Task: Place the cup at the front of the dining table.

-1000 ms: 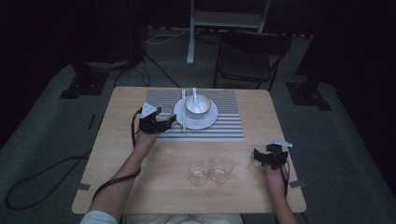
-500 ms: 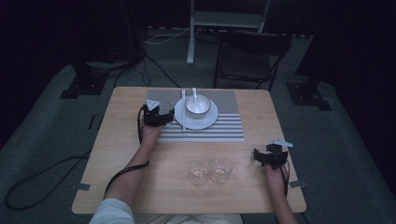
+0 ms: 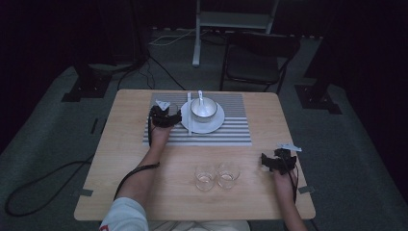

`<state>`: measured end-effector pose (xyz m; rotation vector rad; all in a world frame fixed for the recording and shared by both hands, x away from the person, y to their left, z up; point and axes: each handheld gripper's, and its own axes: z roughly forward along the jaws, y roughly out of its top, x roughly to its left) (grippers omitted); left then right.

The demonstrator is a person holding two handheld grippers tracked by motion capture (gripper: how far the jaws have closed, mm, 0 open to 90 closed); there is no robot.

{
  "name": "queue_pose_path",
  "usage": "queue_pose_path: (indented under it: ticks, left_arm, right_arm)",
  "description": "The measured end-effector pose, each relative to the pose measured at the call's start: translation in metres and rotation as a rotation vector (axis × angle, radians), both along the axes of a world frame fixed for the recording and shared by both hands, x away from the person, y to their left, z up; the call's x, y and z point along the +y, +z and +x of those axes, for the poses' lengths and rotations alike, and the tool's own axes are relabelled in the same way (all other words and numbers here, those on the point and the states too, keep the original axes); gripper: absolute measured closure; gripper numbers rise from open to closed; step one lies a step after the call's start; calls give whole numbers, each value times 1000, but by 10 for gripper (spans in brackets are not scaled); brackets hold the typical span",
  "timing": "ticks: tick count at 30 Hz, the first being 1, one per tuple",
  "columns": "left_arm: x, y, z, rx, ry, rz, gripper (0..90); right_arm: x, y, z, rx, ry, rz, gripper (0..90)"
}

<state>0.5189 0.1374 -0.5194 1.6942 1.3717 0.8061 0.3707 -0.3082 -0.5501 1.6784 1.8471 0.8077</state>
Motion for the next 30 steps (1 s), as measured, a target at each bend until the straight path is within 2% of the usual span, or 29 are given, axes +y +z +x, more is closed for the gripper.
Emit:
queue_pose_path:
  ticks: [2,4,7,10,12,16,19,23,25,30]
  left_arm:
    - [1,-2,1,2,5,-18,200]
    - [1,-4,2,12,16,-5,199]
    - [1,-8,3,21,5,13,199]
    - [0,-9,1,12,13,6,199]
    - [-1,-10,0,5,10,29,199]
    - [-1,-10,0,8,11,29,199]
    - [0,-9,1,16,-14,41,197]
    - [3,-7,2,41,-31,32,195]
    - [5,-6,1,42,-45,14,194]
    - [5,-4,-1,49,-41,30,192]
  right_arm:
    - [0,0,0,0,1,0,125]
    - [0,0,0,0,1,0,125]
    - [0,0,0,-1,2,-1,124]
    - [0,0,0,-1,2,-3,124]
    - [0,0,0,-1,2,-3,125]
    - [0,0,0,-1,2,-3,124]
    - [0,0,0,-1,2,-4,124]
    - [0,0,0,-1,2,-4,125]
    - [0,0,0,0,2,-5,124]
    - [0,0,0,0,2,-5,124]
